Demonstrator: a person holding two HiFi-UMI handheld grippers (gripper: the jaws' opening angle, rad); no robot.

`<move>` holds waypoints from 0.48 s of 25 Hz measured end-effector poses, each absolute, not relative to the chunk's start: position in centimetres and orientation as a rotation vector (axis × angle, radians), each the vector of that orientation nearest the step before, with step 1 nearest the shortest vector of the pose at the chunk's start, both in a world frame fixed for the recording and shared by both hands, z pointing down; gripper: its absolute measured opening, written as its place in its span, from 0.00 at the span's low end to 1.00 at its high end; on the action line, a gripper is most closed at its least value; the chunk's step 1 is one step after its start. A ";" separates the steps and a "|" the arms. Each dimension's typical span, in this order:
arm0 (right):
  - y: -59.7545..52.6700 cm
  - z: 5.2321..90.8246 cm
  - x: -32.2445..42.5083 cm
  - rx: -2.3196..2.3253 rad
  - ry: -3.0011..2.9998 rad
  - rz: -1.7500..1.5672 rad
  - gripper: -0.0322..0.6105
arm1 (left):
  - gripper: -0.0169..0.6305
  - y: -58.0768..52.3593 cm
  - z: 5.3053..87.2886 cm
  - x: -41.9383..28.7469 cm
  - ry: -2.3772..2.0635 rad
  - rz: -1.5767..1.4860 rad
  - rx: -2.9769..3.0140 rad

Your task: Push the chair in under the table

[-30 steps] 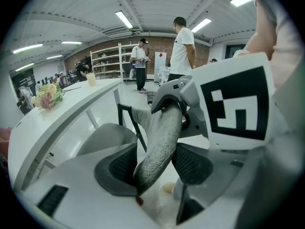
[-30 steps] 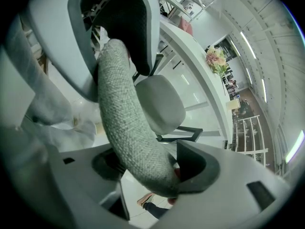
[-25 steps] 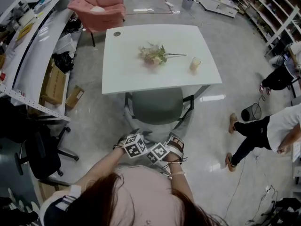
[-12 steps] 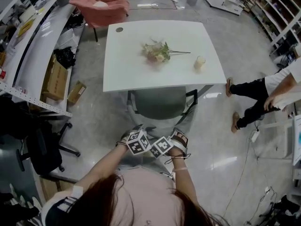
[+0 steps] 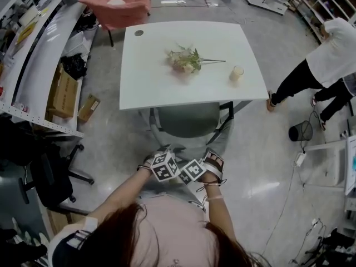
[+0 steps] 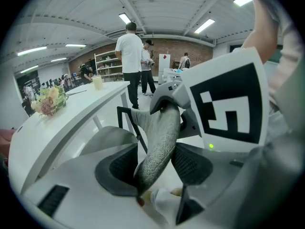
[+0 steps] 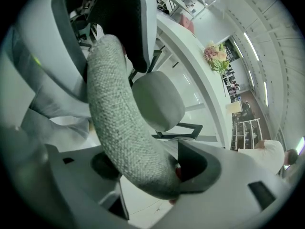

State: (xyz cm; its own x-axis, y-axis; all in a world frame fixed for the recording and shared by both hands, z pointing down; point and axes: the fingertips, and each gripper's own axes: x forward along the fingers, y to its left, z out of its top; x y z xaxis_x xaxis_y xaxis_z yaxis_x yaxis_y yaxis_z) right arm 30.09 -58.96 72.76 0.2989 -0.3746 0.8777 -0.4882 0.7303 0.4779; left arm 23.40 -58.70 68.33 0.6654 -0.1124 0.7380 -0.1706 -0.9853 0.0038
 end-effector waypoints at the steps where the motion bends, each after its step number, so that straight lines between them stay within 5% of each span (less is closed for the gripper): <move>1: -59.2 72.8 30.2 0.807 -1.306 0.087 0.52 | 0.37 -59.0 68.3 23.5 -0.239 1.233 2.801; 12: -62.1 72.8 31.2 0.800 -1.290 0.072 0.53 | 0.37 -61.7 68.3 24.2 -0.245 1.225 2.811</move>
State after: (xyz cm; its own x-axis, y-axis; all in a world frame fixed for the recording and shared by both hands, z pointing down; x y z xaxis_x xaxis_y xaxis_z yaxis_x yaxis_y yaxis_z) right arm 31.18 -62.08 72.82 0.3144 -0.3762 0.8715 -0.4713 0.7351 0.4873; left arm 24.22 -61.73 68.34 0.6705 -0.1196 0.7322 -0.1715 -0.9852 -0.0039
